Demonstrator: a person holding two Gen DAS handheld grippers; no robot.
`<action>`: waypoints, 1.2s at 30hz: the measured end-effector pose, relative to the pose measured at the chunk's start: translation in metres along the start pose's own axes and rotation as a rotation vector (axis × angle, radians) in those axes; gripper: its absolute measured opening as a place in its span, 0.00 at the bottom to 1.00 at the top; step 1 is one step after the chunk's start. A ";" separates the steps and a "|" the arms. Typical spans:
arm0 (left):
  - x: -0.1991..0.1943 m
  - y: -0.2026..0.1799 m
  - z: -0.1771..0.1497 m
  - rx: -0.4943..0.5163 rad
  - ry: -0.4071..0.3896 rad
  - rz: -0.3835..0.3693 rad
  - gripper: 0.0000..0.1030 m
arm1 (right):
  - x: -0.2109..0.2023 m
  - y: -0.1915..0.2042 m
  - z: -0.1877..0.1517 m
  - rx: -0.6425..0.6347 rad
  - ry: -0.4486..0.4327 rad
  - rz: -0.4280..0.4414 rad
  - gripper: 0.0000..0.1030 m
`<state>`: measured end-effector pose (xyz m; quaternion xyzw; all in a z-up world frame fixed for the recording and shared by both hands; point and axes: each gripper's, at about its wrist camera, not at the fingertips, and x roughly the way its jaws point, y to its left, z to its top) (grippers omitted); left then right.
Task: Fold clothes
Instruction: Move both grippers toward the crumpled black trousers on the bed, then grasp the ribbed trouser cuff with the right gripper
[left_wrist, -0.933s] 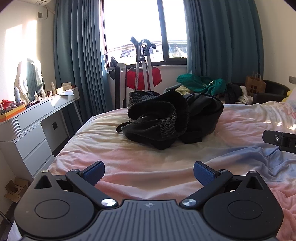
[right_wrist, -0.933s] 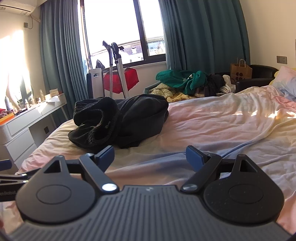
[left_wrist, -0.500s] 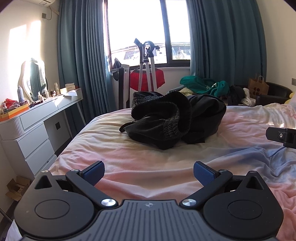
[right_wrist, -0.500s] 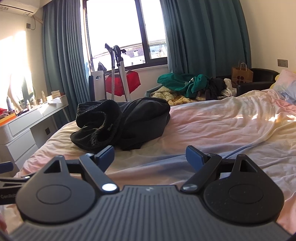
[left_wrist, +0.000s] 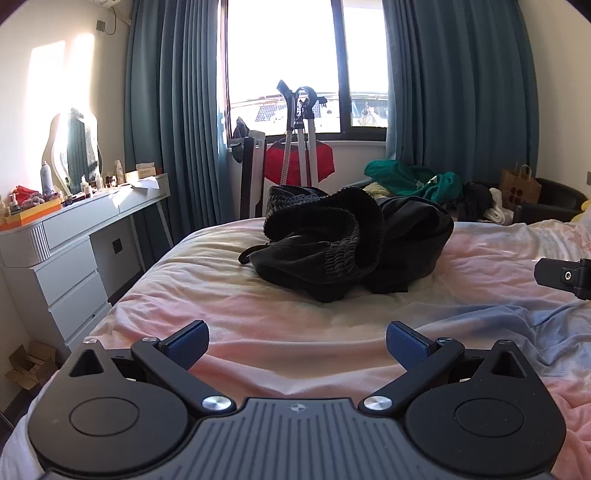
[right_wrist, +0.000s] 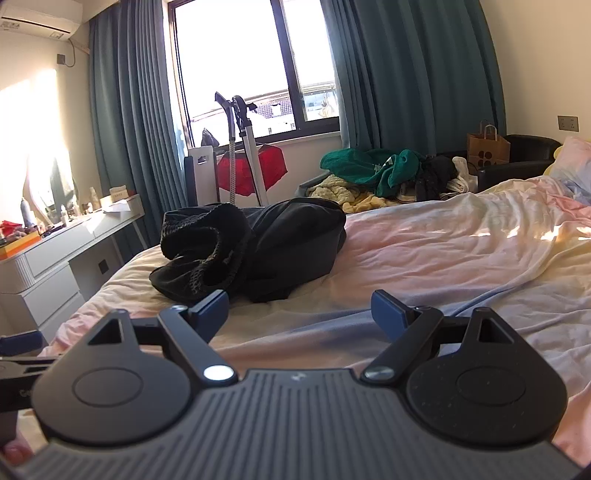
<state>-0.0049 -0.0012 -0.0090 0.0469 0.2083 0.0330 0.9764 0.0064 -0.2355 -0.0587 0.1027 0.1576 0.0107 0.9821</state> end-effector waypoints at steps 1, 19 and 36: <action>0.000 -0.001 0.000 0.006 -0.002 0.005 1.00 | 0.000 -0.001 0.000 0.003 0.000 0.006 0.83; -0.023 0.044 0.036 -0.077 -0.095 0.137 1.00 | 0.022 -0.005 -0.004 0.079 0.129 0.109 0.84; 0.046 0.113 0.008 -0.320 0.006 0.066 1.00 | 0.297 0.155 0.092 -0.482 0.147 0.017 0.76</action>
